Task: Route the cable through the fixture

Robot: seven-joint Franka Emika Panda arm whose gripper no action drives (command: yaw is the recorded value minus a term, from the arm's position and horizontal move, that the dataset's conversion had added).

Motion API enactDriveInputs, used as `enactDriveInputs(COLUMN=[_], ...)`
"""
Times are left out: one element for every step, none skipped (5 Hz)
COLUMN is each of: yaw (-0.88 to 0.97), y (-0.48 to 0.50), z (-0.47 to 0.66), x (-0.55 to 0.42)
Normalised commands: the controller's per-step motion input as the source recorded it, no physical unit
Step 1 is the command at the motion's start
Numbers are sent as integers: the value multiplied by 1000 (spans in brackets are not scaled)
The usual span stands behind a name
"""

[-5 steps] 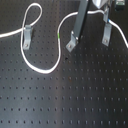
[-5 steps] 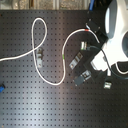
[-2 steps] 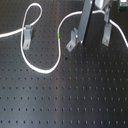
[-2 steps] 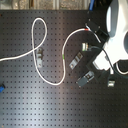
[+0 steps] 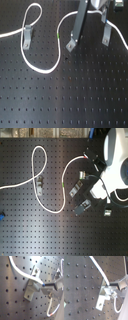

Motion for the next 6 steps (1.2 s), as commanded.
enactDriveInputs(yaw=[0,-397,-14,0,-40,-71], y=[-19,-258,6,133,3,2], z=[13,85,0,0,276,129], x=[18,-271,-6,-111,2,1])
